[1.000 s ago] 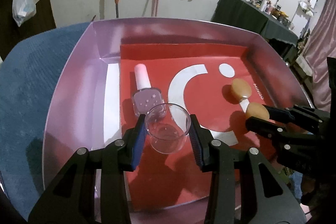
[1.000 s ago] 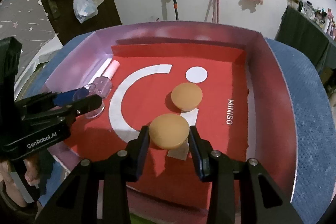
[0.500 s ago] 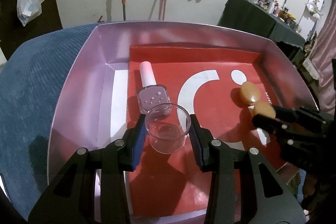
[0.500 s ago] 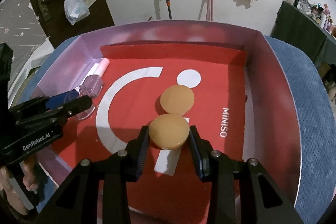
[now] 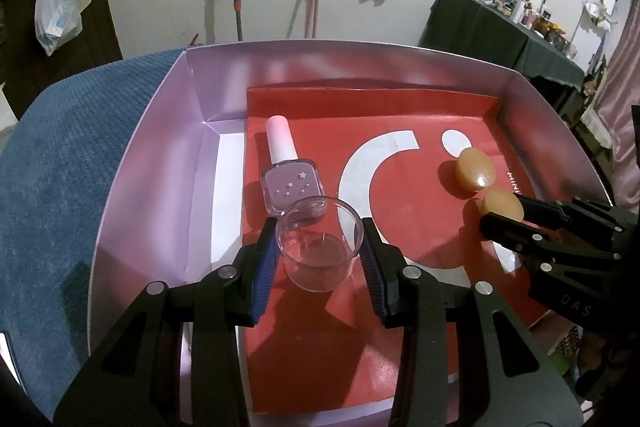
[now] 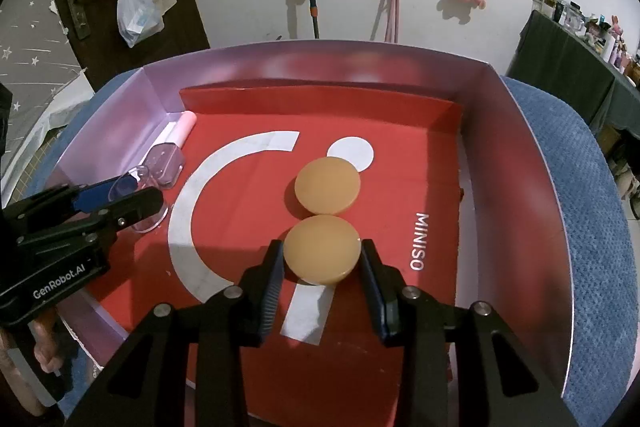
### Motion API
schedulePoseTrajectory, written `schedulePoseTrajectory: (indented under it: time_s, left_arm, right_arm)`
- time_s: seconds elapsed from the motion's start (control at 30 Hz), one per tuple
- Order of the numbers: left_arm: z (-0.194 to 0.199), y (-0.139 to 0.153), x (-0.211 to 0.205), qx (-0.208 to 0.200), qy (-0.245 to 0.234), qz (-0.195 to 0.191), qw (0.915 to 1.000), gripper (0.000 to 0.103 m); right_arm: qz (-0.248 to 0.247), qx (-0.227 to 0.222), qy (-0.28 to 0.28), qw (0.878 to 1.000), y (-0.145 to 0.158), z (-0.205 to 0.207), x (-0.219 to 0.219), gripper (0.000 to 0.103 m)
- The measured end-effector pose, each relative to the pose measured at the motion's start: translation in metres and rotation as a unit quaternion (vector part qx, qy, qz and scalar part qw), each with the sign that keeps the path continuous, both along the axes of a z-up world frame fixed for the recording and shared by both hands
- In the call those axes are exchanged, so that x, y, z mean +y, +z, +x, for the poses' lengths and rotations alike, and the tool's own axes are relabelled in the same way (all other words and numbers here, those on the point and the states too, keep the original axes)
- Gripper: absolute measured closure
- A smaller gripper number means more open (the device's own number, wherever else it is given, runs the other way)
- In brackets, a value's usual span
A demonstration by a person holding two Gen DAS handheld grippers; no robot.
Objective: Organize rigid objects
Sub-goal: 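Carry the glass cup and second orange puff with both grippers into the box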
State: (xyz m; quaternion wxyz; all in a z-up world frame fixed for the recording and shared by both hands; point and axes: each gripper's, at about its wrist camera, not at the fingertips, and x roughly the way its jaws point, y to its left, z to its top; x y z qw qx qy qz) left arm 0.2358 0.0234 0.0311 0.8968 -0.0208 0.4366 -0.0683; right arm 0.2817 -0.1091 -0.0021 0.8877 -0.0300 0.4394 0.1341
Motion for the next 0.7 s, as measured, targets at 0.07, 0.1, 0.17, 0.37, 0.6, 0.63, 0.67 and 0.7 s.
schedulePoseTrajectory:
  time_s: [0.07,0.1,0.17,0.37,0.6,0.63,0.67,0.7]
  left_arm:
    - [0.0000,0.0000,0.0001,0.000,0.000,0.000,1.0000,0.066]
    - [0.0000,0.0000,0.0001,0.000,-0.001,0.000,1.0000,0.066]
    - [-0.0001,0.0000,0.0000,0.000,0.000,0.000,1.0000,0.065]
    - [0.0007,-0.0004,-0.0008,-0.002,-0.003,0.011,0.9999,0.065]
    - [0.0002,-0.0009,-0.0032,-0.003,-0.002,0.020,0.9998,0.064]
    - [0.0001,-0.0006,-0.0037,-0.003,-0.002,0.019,0.9998,0.060]
    - [-0.0001,-0.0002,-0.0038,-0.003,-0.001,0.018,0.9998,0.054]
    - [-0.0006,0.0010,-0.0038,-0.006,-0.001,0.016,0.9999,0.051]
  right_arm:
    - [-0.001,0.000,0.000,1.000,0.0000,0.0001,-0.0001,0.063]
    - [0.000,0.000,0.000,1.000,0.0001,0.0001,-0.0001,0.063]
    - [0.001,0.000,0.000,1.000,0.0001,0.0002,-0.0003,0.063]
    - [0.004,0.000,0.000,1.000,0.0005,-0.0002,-0.0019,0.063]
    - [0.006,0.000,0.000,1.000,0.0013,-0.0005,-0.0027,0.063]
    - [0.006,0.000,0.000,1.000,0.0013,-0.0005,-0.0028,0.063]
    - [0.006,0.001,0.000,1.000,0.0013,-0.0005,-0.0028,0.062]
    - [0.007,0.001,0.000,1.000,0.0015,-0.0006,-0.0029,0.062]
